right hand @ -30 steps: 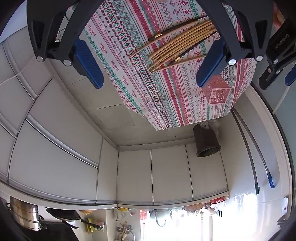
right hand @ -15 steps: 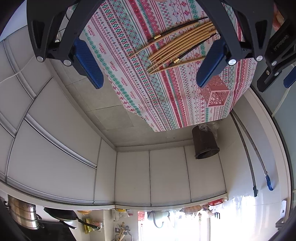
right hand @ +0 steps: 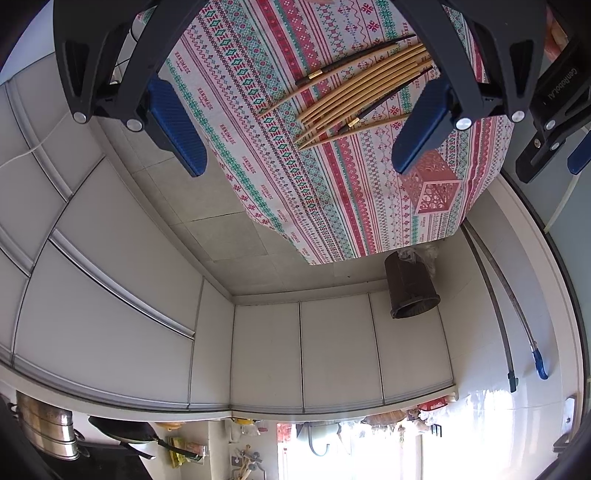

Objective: Organize utensils

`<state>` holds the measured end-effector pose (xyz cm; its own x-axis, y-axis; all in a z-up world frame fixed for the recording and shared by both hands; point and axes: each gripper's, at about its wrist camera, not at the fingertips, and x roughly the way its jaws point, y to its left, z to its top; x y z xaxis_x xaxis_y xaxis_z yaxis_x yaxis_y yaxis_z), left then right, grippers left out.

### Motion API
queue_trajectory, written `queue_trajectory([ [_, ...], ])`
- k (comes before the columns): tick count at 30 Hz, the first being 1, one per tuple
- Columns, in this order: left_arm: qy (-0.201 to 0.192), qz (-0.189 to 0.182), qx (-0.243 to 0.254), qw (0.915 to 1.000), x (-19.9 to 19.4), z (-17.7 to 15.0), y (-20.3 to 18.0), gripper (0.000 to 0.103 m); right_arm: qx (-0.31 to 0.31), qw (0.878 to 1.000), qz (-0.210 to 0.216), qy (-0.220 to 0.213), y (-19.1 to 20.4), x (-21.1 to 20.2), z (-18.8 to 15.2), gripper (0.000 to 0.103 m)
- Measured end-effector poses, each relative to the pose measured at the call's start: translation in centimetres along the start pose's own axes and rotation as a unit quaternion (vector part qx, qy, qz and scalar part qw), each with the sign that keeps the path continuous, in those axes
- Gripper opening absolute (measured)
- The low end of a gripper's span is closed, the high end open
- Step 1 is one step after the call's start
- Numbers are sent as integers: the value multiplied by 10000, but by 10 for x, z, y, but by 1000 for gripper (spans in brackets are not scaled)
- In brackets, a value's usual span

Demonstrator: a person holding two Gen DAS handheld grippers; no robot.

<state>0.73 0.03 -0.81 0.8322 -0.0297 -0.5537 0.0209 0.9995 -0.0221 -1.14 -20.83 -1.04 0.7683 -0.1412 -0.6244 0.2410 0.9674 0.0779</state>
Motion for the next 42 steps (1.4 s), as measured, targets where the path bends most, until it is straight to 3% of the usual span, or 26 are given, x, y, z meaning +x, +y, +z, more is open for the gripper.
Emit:
queue_trajectory([
  [42,60,23,-46,10000,3,-1,3,96,14,10000,-3,67,1,3,-2,98],
])
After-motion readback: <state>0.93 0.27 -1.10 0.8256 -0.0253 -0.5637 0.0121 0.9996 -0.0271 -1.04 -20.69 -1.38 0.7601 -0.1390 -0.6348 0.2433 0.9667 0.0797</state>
